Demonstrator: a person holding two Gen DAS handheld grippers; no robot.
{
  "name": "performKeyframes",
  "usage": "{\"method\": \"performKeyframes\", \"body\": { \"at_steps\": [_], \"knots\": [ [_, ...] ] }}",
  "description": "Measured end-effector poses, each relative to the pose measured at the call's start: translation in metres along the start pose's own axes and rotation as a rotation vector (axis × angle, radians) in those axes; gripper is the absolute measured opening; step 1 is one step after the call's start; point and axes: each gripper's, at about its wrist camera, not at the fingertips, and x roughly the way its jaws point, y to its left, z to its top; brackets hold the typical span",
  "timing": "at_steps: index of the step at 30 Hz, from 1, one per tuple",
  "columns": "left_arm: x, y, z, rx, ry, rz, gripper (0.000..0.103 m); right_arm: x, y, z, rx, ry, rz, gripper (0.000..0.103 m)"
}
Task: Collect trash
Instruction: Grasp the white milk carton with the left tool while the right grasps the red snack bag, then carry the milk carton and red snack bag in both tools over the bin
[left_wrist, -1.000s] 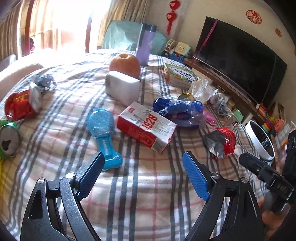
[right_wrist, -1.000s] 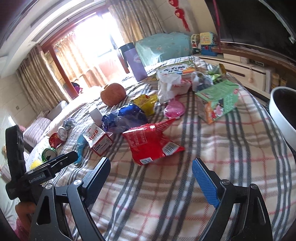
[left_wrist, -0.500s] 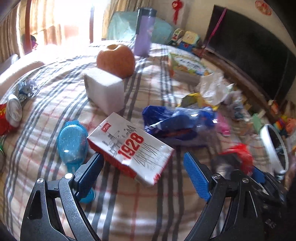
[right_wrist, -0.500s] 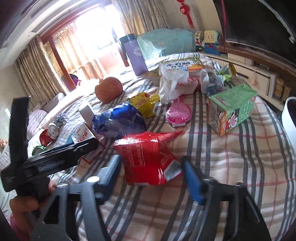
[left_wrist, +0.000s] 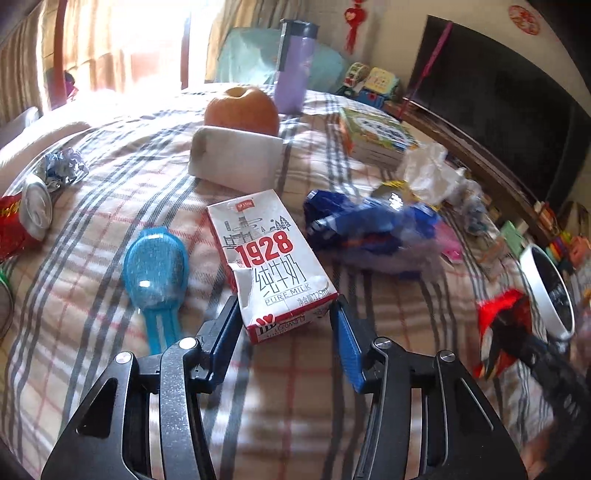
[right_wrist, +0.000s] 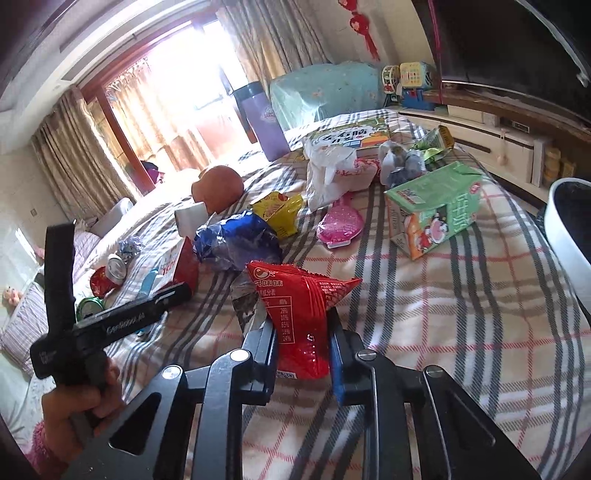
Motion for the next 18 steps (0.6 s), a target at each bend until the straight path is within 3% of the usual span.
{"method": "performKeyframes", "body": {
  "at_steps": [9, 18],
  "knots": [
    [-0.046, -0.037, -0.031, 0.117, -0.029, -0.144, 0.048, -0.032, -0.007, -0.007, 0.022, -0.041, -0.006, 0.022],
    [-0.062, -0.093, -0.055, 0.245, -0.023, -0.257, 0.047, -0.065, -0.026, -0.018, 0.059, -0.083, -0.048, 0.022]
  ]
}}
